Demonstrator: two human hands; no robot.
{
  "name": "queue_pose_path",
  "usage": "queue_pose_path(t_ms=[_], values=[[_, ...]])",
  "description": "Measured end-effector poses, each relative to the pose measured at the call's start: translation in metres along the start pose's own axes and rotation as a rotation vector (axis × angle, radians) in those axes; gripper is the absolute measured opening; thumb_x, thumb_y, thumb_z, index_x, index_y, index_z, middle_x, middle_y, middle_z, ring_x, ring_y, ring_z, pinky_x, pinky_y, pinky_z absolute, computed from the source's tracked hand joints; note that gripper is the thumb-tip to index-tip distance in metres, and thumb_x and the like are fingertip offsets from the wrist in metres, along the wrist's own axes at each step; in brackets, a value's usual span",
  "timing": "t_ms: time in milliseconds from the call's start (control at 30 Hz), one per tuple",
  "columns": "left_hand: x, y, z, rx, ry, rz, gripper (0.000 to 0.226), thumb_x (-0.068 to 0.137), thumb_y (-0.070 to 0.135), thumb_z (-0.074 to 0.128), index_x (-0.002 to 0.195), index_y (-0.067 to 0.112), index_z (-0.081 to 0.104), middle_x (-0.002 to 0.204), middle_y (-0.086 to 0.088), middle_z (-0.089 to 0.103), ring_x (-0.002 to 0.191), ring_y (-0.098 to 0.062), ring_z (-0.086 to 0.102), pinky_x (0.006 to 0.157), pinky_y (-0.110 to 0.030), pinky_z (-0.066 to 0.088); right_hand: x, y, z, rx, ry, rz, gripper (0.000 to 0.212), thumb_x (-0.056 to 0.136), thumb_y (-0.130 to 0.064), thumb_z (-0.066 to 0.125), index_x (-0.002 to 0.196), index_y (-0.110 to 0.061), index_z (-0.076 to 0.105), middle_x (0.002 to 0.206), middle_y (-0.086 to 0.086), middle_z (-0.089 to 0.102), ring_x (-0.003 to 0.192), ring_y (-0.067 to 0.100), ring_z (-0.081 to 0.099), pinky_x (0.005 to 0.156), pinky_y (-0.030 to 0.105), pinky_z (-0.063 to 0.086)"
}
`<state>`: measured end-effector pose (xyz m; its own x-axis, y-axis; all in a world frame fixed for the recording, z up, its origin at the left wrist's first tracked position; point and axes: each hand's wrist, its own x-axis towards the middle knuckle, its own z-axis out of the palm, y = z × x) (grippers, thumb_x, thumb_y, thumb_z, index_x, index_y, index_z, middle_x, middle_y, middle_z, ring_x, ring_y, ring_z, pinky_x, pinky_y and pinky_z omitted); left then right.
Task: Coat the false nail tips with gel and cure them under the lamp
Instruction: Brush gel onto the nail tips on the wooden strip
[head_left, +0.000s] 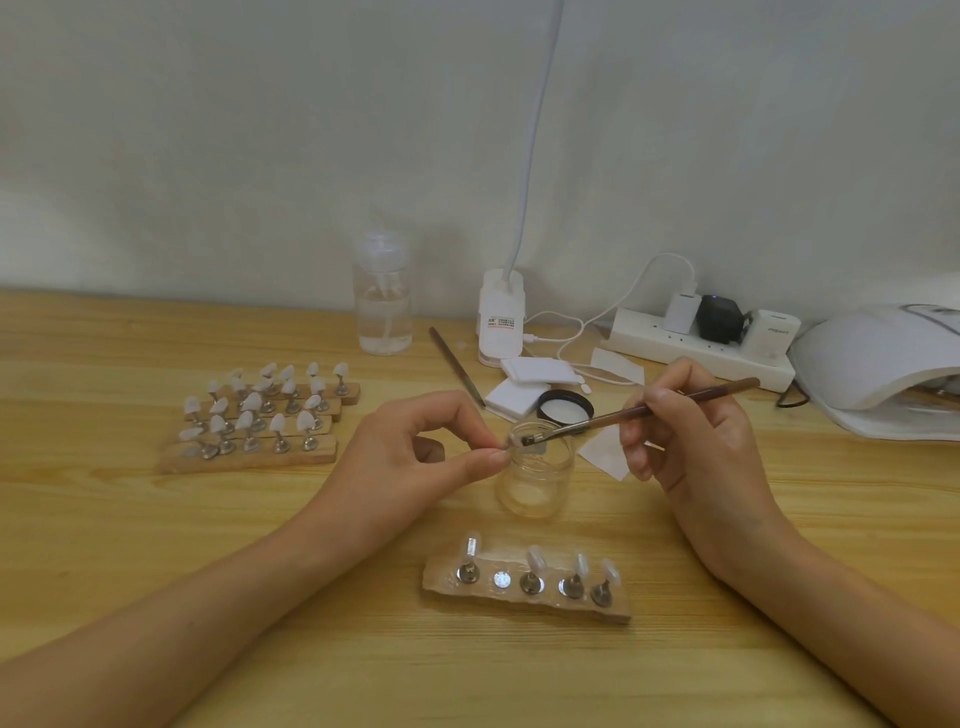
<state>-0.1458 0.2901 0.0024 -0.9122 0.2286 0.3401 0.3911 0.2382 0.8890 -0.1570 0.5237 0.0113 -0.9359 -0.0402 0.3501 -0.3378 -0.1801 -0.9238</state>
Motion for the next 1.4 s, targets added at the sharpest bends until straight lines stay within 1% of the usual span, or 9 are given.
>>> queue_pose_path(t_ms=[167, 300, 400, 500, 600, 733, 967, 1333, 1400], values=[[-0.0005, -0.0005, 0.0001, 0.032, 0.01, 0.023, 0.011, 0.079, 0.02, 0.079, 0.076, 0.018, 0.069, 0.065, 0.021, 0.064, 0.042, -0.002, 0.033, 0.046, -0.009, 0.029, -0.0004, -0.0003, 0.0013, 0.005, -0.048, -0.001, 0.018, 0.092, -0.018, 0.055, 0.074, -0.016, 0.057, 0.064, 0.007, 0.062, 0.054, 0.014, 0.057, 0.048, 0.022, 0.047], [-0.0008, -0.0012, 0.0011, 0.046, 0.006, 0.045, 0.011, 0.082, 0.015, 0.077, 0.078, 0.014, 0.067, 0.052, 0.026, 0.055, 0.04, -0.002, 0.031, 0.046, -0.007, 0.028, -0.001, 0.0009, -0.0008, -0.067, 0.015, 0.031, 0.02, 0.097, -0.007, 0.05, 0.078, -0.01, 0.054, 0.063, 0.005, 0.062, 0.053, 0.015, 0.056, 0.047, 0.022, 0.046], [-0.0008, -0.0026, -0.0001, 0.039, 0.01, 0.037, 0.013, 0.082, 0.018, 0.078, 0.075, 0.022, 0.068, 0.051, 0.015, 0.053, 0.043, -0.004, 0.03, 0.047, -0.011, 0.028, 0.0, -0.0008, 0.0008, 0.019, -0.002, 0.005, 0.022, 0.096, -0.014, 0.056, 0.074, -0.016, 0.055, 0.063, 0.004, 0.061, 0.052, 0.013, 0.054, 0.046, 0.021, 0.045], [-0.0002, -0.0045, -0.0014, 0.042, -0.002, 0.032, 0.013, 0.082, 0.021, 0.078, 0.076, 0.025, 0.068, 0.065, -0.013, 0.062, 0.044, -0.007, 0.032, 0.048, -0.013, 0.03, -0.0005, -0.0018, 0.0026, 0.013, -0.058, -0.009, 0.019, 0.09, -0.019, 0.056, 0.071, -0.021, 0.059, 0.064, 0.006, 0.062, 0.054, 0.014, 0.056, 0.048, 0.022, 0.047], [-0.0005, -0.0057, -0.0014, 0.043, -0.003, 0.046, 0.013, 0.082, 0.024, 0.079, 0.077, 0.025, 0.068, 0.055, 0.001, 0.055, 0.043, -0.004, 0.03, 0.047, -0.012, 0.029, -0.0017, -0.0001, 0.0013, -0.05, -0.025, 0.001, 0.021, 0.097, -0.013, 0.055, 0.076, -0.015, 0.057, 0.064, 0.006, 0.063, 0.053, 0.015, 0.057, 0.047, 0.023, 0.047], [-0.0005, -0.0063, -0.0015, 0.056, -0.005, 0.056, 0.013, 0.081, 0.027, 0.08, 0.077, 0.027, 0.068, 0.072, -0.021, 0.061, 0.044, -0.006, 0.031, 0.048, -0.013, 0.03, -0.0005, 0.0003, -0.0004, -0.007, 0.011, -0.001, 0.02, 0.095, -0.011, 0.052, 0.076, -0.014, 0.054, 0.062, 0.004, 0.061, 0.052, 0.014, 0.055, 0.047, 0.021, 0.045], [-0.0008, -0.0069, -0.0002, 0.074, 0.011, 0.09, 0.011, 0.082, 0.02, 0.078, 0.077, 0.024, 0.068, 0.073, 0.011, 0.065, 0.043, -0.004, 0.032, 0.048, -0.011, 0.031, -0.0007, 0.0006, 0.0005, -0.023, -0.029, 0.033, 0.018, 0.087, -0.025, 0.06, 0.08, -0.011, 0.053, 0.065, 0.007, 0.063, 0.054, 0.015, 0.057, 0.048, 0.023, 0.048], [-0.0017, -0.0048, 0.0004, 0.093, 0.018, 0.108, 0.011, 0.082, 0.017, 0.077, 0.078, 0.02, 0.068, 0.072, 0.02, 0.064, 0.043, -0.003, 0.032, 0.048, -0.009, 0.031, 0.0001, 0.0019, -0.0006, -0.031, -0.015, 0.034, 0.015, 0.095, -0.015, 0.053, 0.08, -0.011, 0.052, 0.064, 0.006, 0.062, 0.054, 0.014, 0.056, 0.048, 0.022, 0.047], [-0.0014, -0.0046, 0.0006, 0.091, 0.024, 0.102, 0.012, 0.081, 0.018, 0.078, 0.077, 0.022, 0.068, 0.073, 0.013, 0.066, 0.043, -0.004, 0.032, 0.048, -0.012, 0.031, 0.0001, 0.0005, -0.0009, 0.007, -0.017, 0.02, 0.019, 0.096, -0.013, 0.052, 0.077, -0.014, 0.054, 0.064, 0.005, 0.061, 0.054, 0.014, 0.056, 0.048, 0.022, 0.047]])
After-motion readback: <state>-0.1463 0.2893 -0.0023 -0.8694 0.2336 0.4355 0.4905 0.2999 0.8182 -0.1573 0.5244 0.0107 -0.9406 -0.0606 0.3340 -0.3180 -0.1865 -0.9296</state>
